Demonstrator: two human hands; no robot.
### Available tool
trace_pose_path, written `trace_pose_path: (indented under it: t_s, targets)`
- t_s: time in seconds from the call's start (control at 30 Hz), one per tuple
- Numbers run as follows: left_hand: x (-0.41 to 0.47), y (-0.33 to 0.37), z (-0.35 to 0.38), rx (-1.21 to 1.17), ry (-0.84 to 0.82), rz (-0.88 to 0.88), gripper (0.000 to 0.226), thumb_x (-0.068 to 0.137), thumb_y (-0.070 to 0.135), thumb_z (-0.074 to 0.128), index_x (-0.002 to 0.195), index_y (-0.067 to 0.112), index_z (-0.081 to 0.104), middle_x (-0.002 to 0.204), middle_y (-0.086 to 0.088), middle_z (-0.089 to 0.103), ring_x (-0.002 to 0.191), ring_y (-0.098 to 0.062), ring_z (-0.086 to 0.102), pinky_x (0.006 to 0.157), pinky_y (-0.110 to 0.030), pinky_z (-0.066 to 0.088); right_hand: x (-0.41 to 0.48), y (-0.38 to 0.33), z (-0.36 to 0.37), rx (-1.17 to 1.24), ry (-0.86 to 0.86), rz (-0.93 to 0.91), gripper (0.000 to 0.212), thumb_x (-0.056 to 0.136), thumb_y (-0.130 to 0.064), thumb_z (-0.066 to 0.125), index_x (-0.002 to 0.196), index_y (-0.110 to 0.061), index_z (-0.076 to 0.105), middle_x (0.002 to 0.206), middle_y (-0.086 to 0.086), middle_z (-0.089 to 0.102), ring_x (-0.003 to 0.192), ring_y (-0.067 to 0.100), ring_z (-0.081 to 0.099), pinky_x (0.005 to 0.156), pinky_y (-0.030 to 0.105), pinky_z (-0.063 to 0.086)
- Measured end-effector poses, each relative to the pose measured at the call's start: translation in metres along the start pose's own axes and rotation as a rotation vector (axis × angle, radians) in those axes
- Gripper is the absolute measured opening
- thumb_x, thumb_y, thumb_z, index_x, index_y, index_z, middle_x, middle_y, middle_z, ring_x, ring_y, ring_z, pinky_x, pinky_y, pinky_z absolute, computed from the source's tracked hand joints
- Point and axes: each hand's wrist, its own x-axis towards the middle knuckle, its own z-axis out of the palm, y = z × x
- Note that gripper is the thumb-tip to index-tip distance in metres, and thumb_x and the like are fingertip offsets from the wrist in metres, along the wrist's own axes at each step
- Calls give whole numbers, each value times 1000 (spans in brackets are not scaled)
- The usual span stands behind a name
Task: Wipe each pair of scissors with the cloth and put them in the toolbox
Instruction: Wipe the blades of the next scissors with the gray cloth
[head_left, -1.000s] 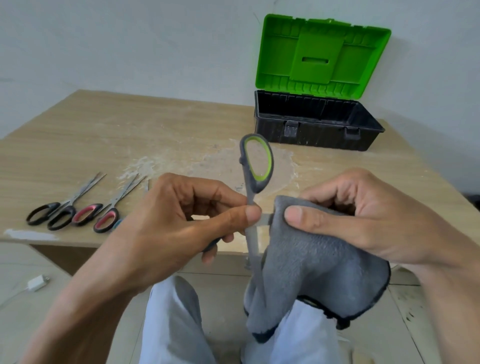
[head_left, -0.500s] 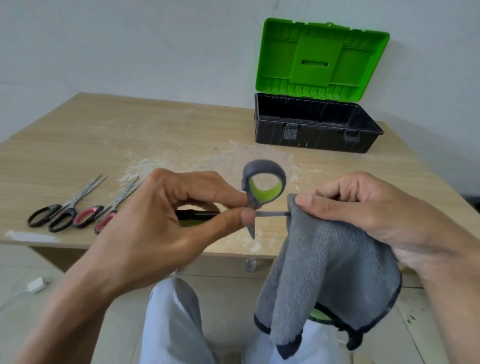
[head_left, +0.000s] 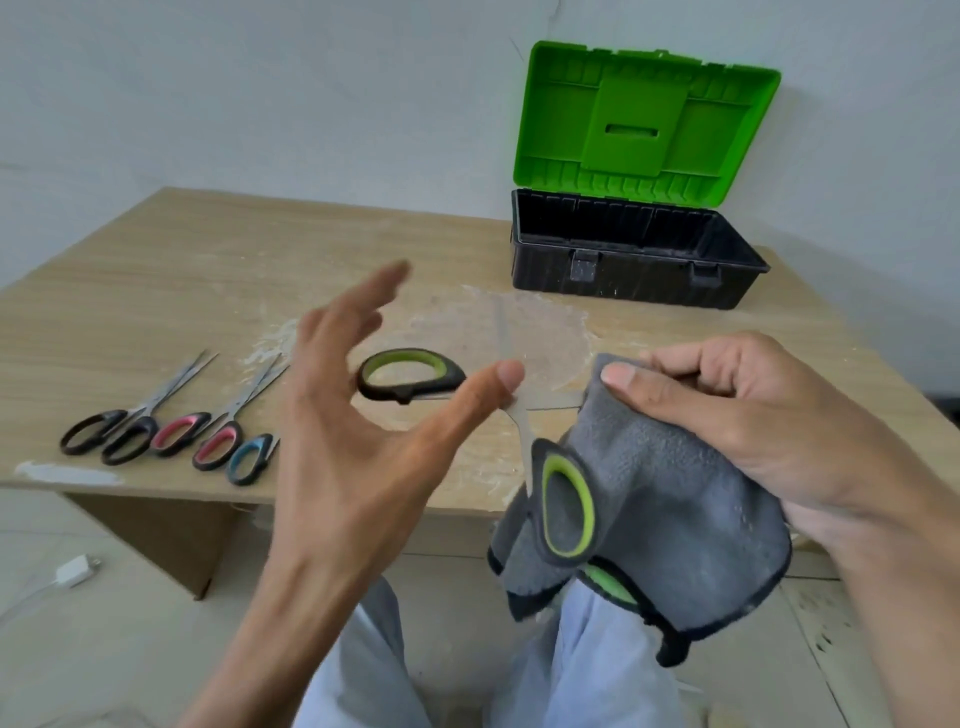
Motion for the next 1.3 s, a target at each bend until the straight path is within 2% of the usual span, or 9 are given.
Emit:
trace_pose_path:
  t_s: [0.07, 0.3, 0.5, 0.67, 0.8, 0.97, 1.07, 1.2, 1.3]
  targets:
    - [-3, -6, 4, -249, 11, -189, 84, 60, 48, 89, 134, 37, 50, 124, 12, 64, 113, -2, 63, 87, -23, 52, 0, 3, 0, -27, 62, -63, 37, 75, -44, 74, 91, -12, 84, 86, 20, 81, 79, 41, 78, 80, 46, 58]
    - [-11, -1, 12, -694, -244, -521, 29, 66, 34, 78, 83, 10, 79, 81, -11, 73, 72, -14, 68, 67, -21, 56, -4, 3, 8, -167, 155, -284, 23, 87, -41, 70, 88, -23, 83, 78, 3, 82, 70, 26, 79, 61, 41, 61]
    - [-8, 1, 12, -677, -220, -492, 24, 61, 28, 80, 75, 8, 80, 80, -16, 74, 66, -15, 66, 65, -20, 56, -8, 4, 8, -274, 163, -335, 23, 91, -40, 70, 85, -22, 84, 75, 0, 81, 66, 22, 78, 55, 39, 62]
    - [-6, -2, 9, -601, -206, -433, 23, 68, 25, 79, 78, 5, 79, 77, -14, 76, 65, -21, 67, 64, -25, 58, -5, 9, 1, -401, 109, -343, 60, 98, -55, 63, 82, 2, 73, 68, 24, 65, 62, 43, 60, 55, 54, 49]
    - [-3, 1, 2, -467, -233, -307, 22, 76, 23, 76, 86, 4, 79, 84, -13, 78, 76, -33, 73, 73, -36, 61, -3, 9, -5, -402, 98, -359, 52, 99, -55, 62, 75, -11, 76, 61, 11, 62, 58, 35, 55, 56, 44, 44]
    - [0, 10, -5, -288, -221, -110, 11, 75, 24, 77, 78, 13, 80, 70, 0, 77, 53, -9, 65, 56, -17, 52, -5, -3, -4, -368, 112, -385, 26, 93, -48, 64, 93, -32, 86, 79, 0, 81, 72, 19, 75, 68, 37, 58]
    - [-2, 13, 0, -273, -264, -84, 13, 74, 24, 78, 82, 14, 81, 75, -1, 78, 64, -17, 73, 63, -27, 60, -6, -7, 11, -404, 14, -409, 25, 95, -44, 64, 78, -37, 80, 66, -16, 73, 59, 5, 66, 57, 22, 50]
    - [-3, 7, 0, -391, -256, -150, 16, 74, 22, 77, 82, 9, 80, 80, -8, 78, 77, -27, 75, 73, -37, 62, -3, 1, 20, -459, -64, -342, 45, 94, -52, 62, 87, -10, 79, 77, 10, 74, 73, 32, 69, 65, 49, 53]
    - [-3, 4, -4, -436, -259, -219, 14, 74, 20, 76, 79, 6, 78, 75, -9, 77, 68, -17, 72, 66, -24, 58, -6, 2, 13, -426, -91, -290, 43, 91, -49, 66, 81, -10, 78, 71, 8, 74, 65, 32, 68, 55, 39, 50]
